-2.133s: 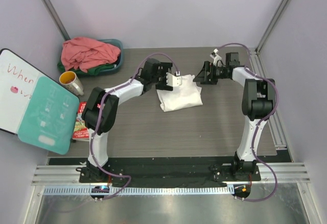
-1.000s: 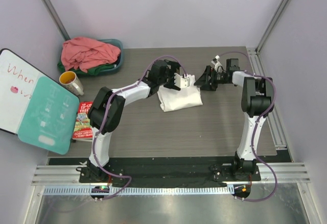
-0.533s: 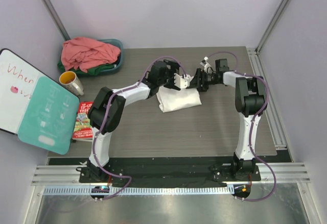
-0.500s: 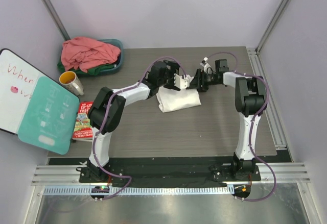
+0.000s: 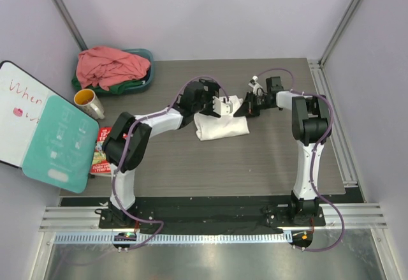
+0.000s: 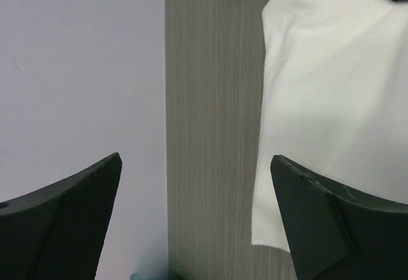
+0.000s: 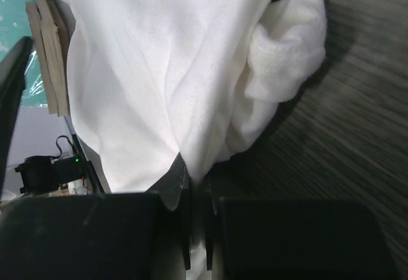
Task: Fold and stack the t-shirts
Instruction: Neatly place the folded tshirt to the corner
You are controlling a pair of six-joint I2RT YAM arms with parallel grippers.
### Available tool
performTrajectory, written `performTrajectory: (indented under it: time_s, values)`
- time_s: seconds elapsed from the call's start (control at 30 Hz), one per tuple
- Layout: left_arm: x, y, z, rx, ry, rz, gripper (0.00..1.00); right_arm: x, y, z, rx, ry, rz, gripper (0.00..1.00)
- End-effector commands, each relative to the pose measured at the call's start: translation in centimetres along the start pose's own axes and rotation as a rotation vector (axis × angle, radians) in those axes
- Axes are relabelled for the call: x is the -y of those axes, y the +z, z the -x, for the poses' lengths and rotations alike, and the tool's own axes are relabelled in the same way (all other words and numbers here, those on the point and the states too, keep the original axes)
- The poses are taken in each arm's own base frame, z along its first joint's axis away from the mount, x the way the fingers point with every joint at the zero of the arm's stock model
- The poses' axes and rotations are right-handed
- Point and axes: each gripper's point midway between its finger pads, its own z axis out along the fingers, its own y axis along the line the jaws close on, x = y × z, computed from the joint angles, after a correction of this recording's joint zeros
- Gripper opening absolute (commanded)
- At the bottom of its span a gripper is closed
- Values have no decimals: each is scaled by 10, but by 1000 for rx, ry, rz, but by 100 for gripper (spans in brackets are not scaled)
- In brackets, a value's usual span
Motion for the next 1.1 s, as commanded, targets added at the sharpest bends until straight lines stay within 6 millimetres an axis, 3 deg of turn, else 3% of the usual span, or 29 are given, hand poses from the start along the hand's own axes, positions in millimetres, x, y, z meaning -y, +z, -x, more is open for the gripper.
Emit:
performTrajectory:
  time_s: [0.0,0.23,0.27,0.33,0.37,0.4,0.47,0.53,0.57,0.67,0.83,1.07]
  values:
    - [-63,-38,10,-3,39,158,100,12,-18,46,99,-137,-169,1]
    - [-67,-84,3,-43,57,142,100,46,-69,99,194,-278,-428,1]
    - [-66,-87,1,-47,56,139,100,42,-73,108,207,-308,-442,1]
    - [-61,-92,-2,-58,55,123,100,57,-98,121,240,-313,-512,1]
    - [-64,-96,-2,-61,56,129,100,55,-106,133,250,-362,-533,1]
    - [-64,-98,-3,-65,55,127,100,66,-111,127,215,-339,-554,1]
    - [-62,-101,-6,-72,53,117,100,66,-127,147,222,-407,-596,1]
    - [-60,-102,-7,-78,55,109,100,78,-134,147,181,-416,-635,1]
    - [-61,-102,-8,-79,56,111,100,74,-147,164,201,-460,-683,1]
    - [-62,-103,-7,-77,53,111,100,82,-166,182,198,-523,-757,1]
    - [-60,-102,-8,-78,49,103,100,96,-186,194,163,-636,-869,1]
    - [-60,-100,-8,-79,42,102,100,123,-222,200,161,-635,-996,1]
